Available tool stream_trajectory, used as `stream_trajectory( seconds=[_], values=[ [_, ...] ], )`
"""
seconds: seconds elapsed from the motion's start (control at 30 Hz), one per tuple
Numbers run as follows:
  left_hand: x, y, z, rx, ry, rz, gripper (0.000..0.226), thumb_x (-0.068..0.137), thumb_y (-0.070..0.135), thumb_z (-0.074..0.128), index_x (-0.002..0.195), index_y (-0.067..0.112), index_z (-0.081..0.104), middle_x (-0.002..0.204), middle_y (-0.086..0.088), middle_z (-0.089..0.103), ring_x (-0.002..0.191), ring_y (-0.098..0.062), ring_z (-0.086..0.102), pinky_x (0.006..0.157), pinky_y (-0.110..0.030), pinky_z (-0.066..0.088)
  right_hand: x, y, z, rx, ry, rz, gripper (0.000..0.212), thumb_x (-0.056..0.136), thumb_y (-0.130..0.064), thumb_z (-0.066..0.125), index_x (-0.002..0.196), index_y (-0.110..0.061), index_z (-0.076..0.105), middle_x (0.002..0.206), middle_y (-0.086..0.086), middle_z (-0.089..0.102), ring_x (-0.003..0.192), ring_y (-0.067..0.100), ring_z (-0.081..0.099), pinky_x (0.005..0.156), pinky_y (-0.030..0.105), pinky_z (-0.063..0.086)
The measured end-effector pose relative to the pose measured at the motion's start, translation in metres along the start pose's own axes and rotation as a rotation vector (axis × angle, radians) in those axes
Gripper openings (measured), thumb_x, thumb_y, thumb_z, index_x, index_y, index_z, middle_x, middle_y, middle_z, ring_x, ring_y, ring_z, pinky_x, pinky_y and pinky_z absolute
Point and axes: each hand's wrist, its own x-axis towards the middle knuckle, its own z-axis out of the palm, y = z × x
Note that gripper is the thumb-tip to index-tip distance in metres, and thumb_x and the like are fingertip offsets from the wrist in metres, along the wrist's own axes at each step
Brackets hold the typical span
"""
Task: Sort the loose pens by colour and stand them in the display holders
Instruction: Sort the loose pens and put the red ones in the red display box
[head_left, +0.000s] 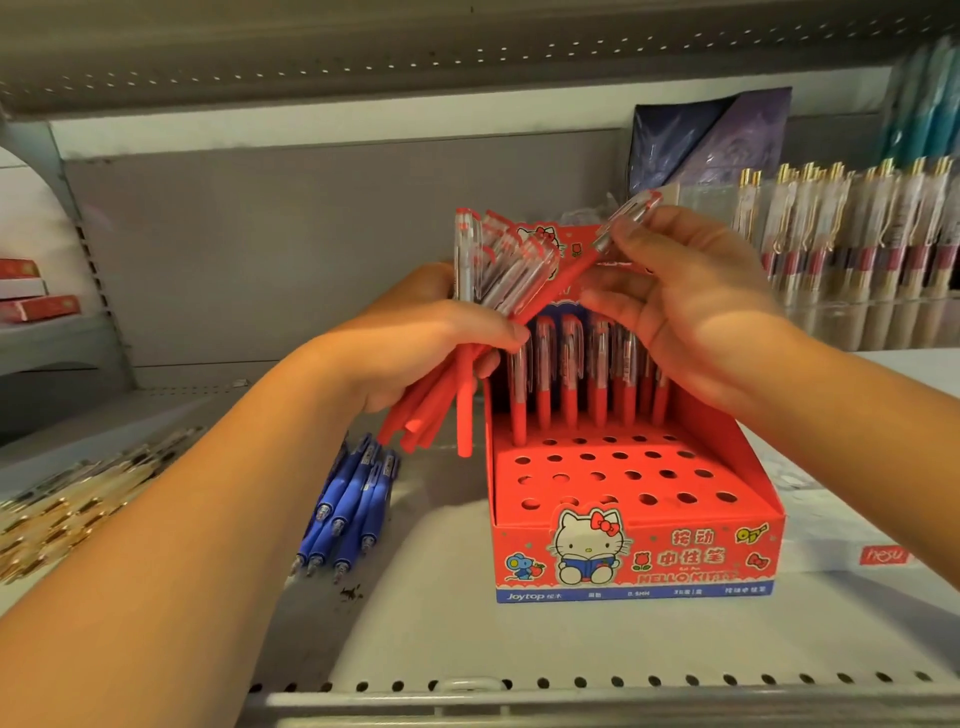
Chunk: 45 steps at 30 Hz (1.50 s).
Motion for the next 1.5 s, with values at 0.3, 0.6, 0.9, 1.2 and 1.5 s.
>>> stream_trajectory(
  seconds=[0.3, 0.6, 0.9, 1.2, 1.5],
  values=[
    [0.002, -0.001, -0.004, -0.066, 0.051, 0.01, 0.015, 0.063, 0.012, 0.068, 0.075, 0.007, 0.06, 0.056, -0.011, 0.055, 0.046, -0.02, 0.049, 0.045, -0.021, 0.044, 0.001, -0.002, -0.006, -0.306, 0.067, -0.18, 0.018, 0.093, -0.004, 0.062, 0.105, -0.014, 0.053, 0.077, 0.0, 0.073, 0.056, 0.017, 0.065, 0.04, 0.028, 0.048],
    [0.003, -0.003, -0.002, -0.056, 0.042, 0.026, 0.014, 0.065, 0.01, 0.069, 0.076, 0.008, 0.061, 0.055, -0.012, 0.055, 0.046, -0.021, 0.05, 0.045, -0.023, 0.043, -0.006, 0.02, -0.007, -0.62, -0.082, -0.239, 0.054, 0.08, -0.007, 0.078, 0.092, -0.051, 0.048, 0.068, -0.008, 0.06, 0.052, 0.033, 0.063, 0.038, 0.042, 0.053],
    [0.002, -0.003, -0.001, -0.045, 0.033, 0.036, 0.012, 0.064, 0.012, 0.069, 0.074, 0.009, 0.062, 0.055, -0.011, 0.054, 0.047, -0.02, 0.049, 0.045, -0.024, 0.043, -0.006, 0.028, -0.012, -0.696, -0.191, -0.219, 0.038, 0.077, -0.015, 0.082, 0.084, -0.04, 0.054, 0.058, 0.006, 0.064, 0.046, 0.026, 0.066, 0.04, 0.032, 0.053],
    [0.001, -0.003, 0.0, -0.059, 0.017, 0.011, 0.013, 0.065, 0.012, 0.069, 0.075, 0.008, 0.062, 0.058, -0.014, 0.055, 0.049, -0.022, 0.05, 0.047, -0.025, 0.042, -0.003, 0.029, -0.016, -0.904, -0.294, -0.123, 0.021, 0.082, -0.018, 0.077, 0.083, -0.027, 0.058, 0.065, 0.008, 0.069, 0.049, 0.026, 0.067, 0.04, 0.038, 0.054],
    [0.0, -0.002, 0.001, -0.057, -0.024, 0.021, 0.014, 0.069, 0.013, 0.067, 0.08, 0.006, 0.062, 0.058, -0.013, 0.055, 0.048, -0.022, 0.049, 0.048, -0.025, 0.043, -0.008, 0.013, -0.006, -0.787, -0.166, -0.261, 0.014, 0.085, -0.023, 0.073, 0.085, -0.036, 0.067, 0.076, -0.016, 0.065, 0.055, 0.002, 0.055, 0.054, 0.022, 0.043]
  ],
)
